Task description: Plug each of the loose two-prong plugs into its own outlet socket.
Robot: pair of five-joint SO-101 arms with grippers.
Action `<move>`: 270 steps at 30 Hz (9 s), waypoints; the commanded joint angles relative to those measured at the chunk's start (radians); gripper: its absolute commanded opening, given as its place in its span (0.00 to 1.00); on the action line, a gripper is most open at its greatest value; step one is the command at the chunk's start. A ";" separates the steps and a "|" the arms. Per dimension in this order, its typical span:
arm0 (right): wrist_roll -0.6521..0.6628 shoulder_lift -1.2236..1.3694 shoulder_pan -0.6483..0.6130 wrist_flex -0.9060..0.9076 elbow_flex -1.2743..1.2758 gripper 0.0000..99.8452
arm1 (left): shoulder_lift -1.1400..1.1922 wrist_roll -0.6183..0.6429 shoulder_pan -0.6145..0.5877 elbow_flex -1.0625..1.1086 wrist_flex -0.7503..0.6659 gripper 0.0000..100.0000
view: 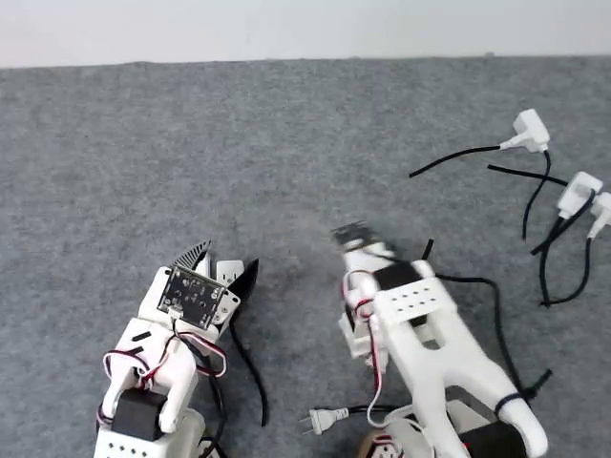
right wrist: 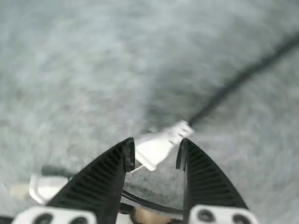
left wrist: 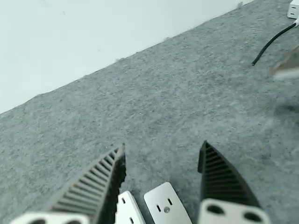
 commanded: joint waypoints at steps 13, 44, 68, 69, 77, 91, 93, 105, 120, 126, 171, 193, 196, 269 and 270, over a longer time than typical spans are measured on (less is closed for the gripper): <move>-0.048 0.001 0.101 -0.091 0.130 0.15 | 0.002 0.008 0.002 -0.010 -0.023 0.24; -0.048 0.001 -0.120 -0.239 0.183 0.01 | 0.002 0.009 0.003 0.001 -0.026 0.24; -0.048 -0.010 -0.125 0.058 -0.304 0.01 | 0.002 0.011 0.005 0.001 -0.026 0.24; -0.048 -0.010 -0.127 0.094 -0.356 0.01 | 0.002 0.011 0.006 0.001 -0.026 0.24; -0.051 -0.010 -0.130 0.243 -0.776 0.01 | 0.002 0.006 0.112 0.028 -0.025 0.24; -0.046 -0.001 -0.237 0.145 -0.921 0.01 | 0.002 0.008 0.120 -0.061 0.037 0.25; -0.018 -0.001 -0.237 0.139 -0.921 0.01 | 0.002 0.009 0.157 -0.107 0.072 0.25; 0.046 -0.012 -0.272 0.151 -0.919 0.01 | 0.002 -0.063 0.325 -0.286 0.245 0.25; 0.048 -0.143 -0.283 0.292 -0.921 0.01 | 0.002 -0.058 0.316 -0.346 0.230 0.25; 0.118 -0.151 -0.354 0.315 -0.921 0.01 | 0.002 -0.060 0.324 -0.366 0.241 0.24; 0.153 -0.337 -0.395 0.248 -0.927 0.01 | 0.002 0.029 0.318 -0.358 0.000 0.24; 0.152 -0.441 -0.447 0.433 -0.921 0.01 | 0.002 0.028 0.316 -0.265 -0.018 0.25; 0.152 -0.441 -0.447 0.437 -0.921 0.01 | 0.002 0.028 0.316 -0.265 -0.017 0.25; -0.446 0.802 -0.561 0.200 -1.478 0.01 | 0.005 0.138 -0.646 -0.091 -0.222 0.24; -0.446 0.802 -0.564 0.200 -1.478 0.01 | 0.005 0.138 -0.646 -0.091 -0.222 0.24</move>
